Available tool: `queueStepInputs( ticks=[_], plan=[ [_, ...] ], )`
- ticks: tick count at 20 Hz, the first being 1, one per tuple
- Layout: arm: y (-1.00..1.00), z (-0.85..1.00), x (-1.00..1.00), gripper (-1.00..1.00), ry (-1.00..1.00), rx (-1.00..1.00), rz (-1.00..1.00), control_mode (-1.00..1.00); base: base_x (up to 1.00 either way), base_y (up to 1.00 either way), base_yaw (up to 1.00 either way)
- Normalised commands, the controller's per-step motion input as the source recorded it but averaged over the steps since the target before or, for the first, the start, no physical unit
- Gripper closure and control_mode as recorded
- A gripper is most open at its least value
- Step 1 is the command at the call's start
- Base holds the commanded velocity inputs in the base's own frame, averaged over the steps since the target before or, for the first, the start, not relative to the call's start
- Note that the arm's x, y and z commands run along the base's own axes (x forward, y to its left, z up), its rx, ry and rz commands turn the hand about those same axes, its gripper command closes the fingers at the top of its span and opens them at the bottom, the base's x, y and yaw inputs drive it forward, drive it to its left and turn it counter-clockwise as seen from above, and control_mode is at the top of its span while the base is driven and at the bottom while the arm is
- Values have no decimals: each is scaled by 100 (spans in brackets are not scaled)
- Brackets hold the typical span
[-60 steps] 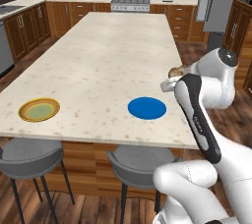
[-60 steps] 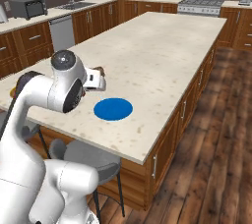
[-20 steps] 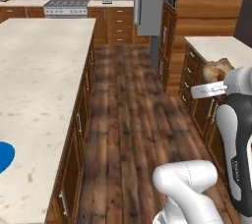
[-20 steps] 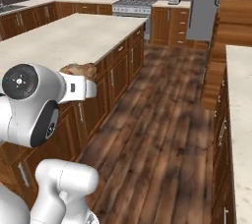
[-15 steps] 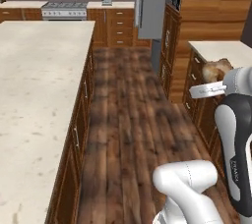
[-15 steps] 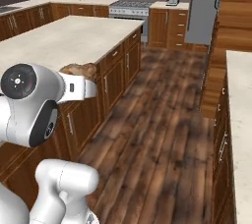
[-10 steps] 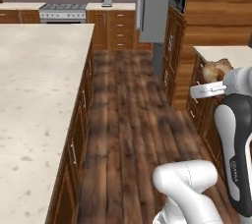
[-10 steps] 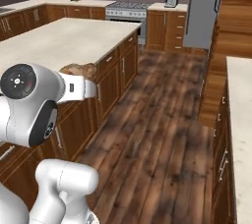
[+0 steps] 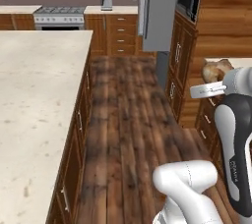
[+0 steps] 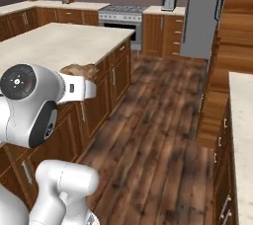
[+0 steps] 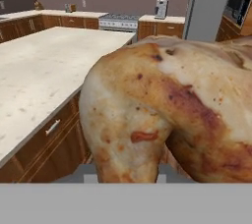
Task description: Transport the chicken drumstick and eggplant to the fridge. Place the chicken drumstick on the rack containing meat and place the eggplant on the rack containing the vegetable, ensuring meats and vegetables are on different racks.
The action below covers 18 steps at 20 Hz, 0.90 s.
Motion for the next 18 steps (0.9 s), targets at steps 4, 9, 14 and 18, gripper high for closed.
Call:
queueStepInputs(
  ticks=[4,9,14,18],
  plan=[
    [0,0,0,100,0,0,0,100,100,-3,0],
    [0,0,0,100,0,0,0,100,100,-1,0],
    [0,0,0,100,0,0,0,100,100,0,0],
    [0,0,0,100,0,0,0,100,100,0,0]
  ],
)
